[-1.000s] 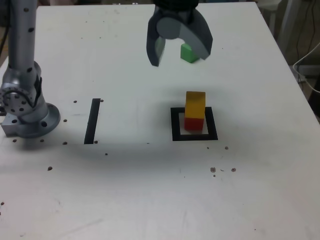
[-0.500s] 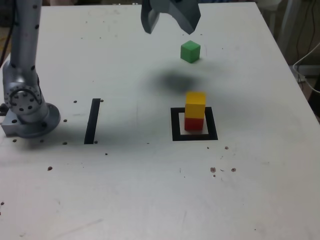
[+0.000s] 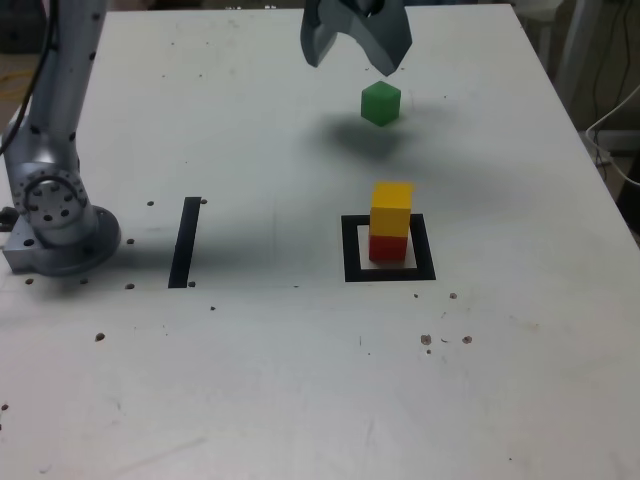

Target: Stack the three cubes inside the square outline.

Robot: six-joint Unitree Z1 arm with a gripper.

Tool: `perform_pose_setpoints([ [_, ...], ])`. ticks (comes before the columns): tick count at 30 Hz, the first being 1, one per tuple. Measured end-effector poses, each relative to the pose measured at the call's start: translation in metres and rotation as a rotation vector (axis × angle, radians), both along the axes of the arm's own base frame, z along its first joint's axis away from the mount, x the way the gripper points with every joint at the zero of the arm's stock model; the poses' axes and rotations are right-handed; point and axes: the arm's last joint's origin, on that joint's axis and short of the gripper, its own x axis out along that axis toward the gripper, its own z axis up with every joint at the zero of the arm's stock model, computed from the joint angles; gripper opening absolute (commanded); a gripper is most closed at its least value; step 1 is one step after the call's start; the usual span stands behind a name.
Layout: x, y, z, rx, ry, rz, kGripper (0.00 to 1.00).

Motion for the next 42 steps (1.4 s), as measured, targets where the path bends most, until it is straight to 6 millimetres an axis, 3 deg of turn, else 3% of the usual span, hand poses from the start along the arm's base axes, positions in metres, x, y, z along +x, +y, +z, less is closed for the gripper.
perform_pose_setpoints([
  [8,0.012,0.018,-0.023,-0.019,0.042,-0.001,0.94],
  [23,0.029,0.026,-0.055,-0.071,0.037,-0.002,0.84],
  [28,0.035,0.028,-0.068,-0.094,0.027,0.0,0.75],
  [32,0.038,0.029,-0.067,-0.089,0.014,0.004,0.64],
  [42,0.041,0.031,-0.065,-0.067,-0.018,0.033,0.5],
])
